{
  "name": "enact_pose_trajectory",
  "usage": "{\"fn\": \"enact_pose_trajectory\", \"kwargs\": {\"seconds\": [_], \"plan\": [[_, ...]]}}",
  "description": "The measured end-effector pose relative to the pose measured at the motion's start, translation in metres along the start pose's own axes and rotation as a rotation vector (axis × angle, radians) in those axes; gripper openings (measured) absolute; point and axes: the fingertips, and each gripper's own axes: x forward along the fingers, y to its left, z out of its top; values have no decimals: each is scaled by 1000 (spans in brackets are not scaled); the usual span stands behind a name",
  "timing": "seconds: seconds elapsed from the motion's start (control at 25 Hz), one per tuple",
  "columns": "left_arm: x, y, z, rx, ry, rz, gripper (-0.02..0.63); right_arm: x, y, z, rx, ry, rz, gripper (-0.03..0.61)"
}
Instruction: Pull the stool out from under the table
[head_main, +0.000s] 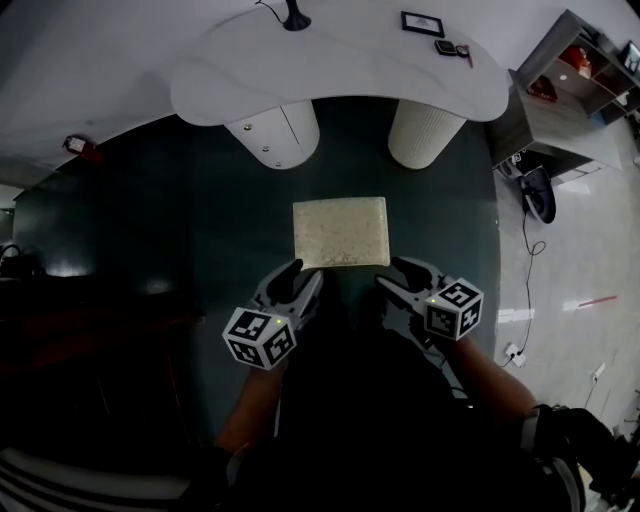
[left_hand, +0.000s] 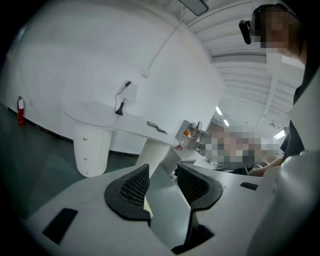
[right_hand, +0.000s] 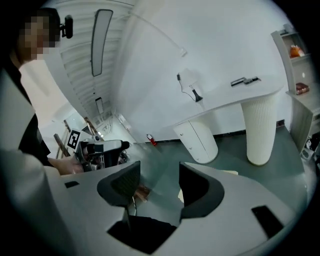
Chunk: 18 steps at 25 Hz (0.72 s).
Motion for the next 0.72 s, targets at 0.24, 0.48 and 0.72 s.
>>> {"fn": "enact_pose_trajectory", "kwargs": {"seconds": [0.24, 0.48, 0.72], "plan": [[-33, -24, 35, 81, -95, -7, 129, -19, 52, 38, -163, -95, 43, 184], [-68, -29, 62, 124, -179, -85, 78, -24, 113, 68, -267, -222, 9, 104], [-131, -17, 70, 293, -171, -133, 49, 3, 189, 72, -246, -318, -31, 69]]}}
